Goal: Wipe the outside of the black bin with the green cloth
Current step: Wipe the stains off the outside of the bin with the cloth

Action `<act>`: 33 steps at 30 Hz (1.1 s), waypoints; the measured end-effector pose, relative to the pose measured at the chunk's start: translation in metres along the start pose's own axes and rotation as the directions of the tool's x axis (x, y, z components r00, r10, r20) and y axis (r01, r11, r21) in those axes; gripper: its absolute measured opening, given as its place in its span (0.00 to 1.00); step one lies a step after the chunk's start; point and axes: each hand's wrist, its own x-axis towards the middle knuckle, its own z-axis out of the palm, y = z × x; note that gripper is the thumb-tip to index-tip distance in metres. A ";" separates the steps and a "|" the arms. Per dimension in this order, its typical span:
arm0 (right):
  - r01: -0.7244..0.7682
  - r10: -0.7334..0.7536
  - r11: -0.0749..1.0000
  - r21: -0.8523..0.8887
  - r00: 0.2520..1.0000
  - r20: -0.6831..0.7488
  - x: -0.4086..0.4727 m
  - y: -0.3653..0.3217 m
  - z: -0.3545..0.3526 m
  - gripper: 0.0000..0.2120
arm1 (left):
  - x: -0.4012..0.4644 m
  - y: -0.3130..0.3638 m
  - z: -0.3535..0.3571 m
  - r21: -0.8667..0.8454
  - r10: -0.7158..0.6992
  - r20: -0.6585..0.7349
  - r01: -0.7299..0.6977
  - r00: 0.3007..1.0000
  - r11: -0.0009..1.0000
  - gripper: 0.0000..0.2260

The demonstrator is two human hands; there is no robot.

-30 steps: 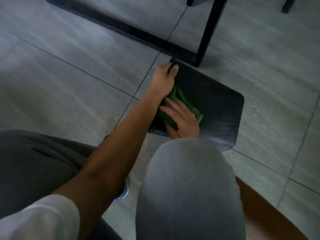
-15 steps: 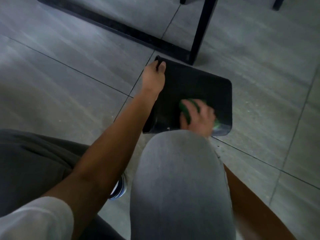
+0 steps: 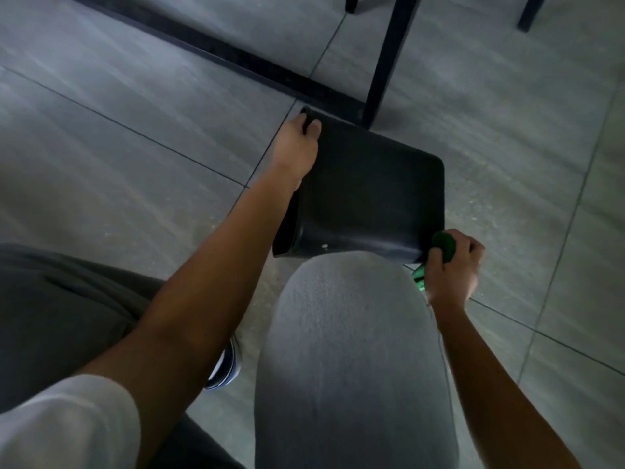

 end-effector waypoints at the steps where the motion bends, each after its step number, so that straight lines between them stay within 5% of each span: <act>1: -0.009 0.010 0.999 0.047 0.999 -0.031 0.002 -0.006 -0.001 0.17 | 0.001 0.000 0.000 -0.026 -0.002 0.002 0.002 1.000 1.000 0.21; 7: 0.019 0.066 0.888 0.459 0.983 -0.169 0.013 -0.052 -0.016 0.21 | -0.016 -0.010 -0.004 -0.476 -0.040 0.262 0.165 0.964 0.864 0.27; 11: -0.120 0.219 0.751 0.650 0.973 -0.074 0.023 -0.070 -0.014 0.21 | -0.024 -0.009 -0.006 -0.474 -0.014 0.370 0.201 0.929 0.857 0.21; 20: -0.154 0.216 0.749 0.645 0.976 -0.017 0.018 -0.077 0.004 0.22 | -0.033 0.019 -0.015 0.002 -0.026 0.329 0.027 0.944 1.000 0.18; 27: -0.029 0.071 0.821 0.571 0.996 -0.053 0.007 -0.073 0.015 0.24 | -0.059 -0.015 -0.007 -0.224 -0.048 0.036 0.055 0.998 0.973 0.18; 33: 0.028 -0.007 0.862 0.506 0.999 -0.043 0.008 -0.072 0.018 0.24 | -0.062 -0.019 -0.009 -0.134 0.051 0.043 -0.044 0.998 0.990 0.19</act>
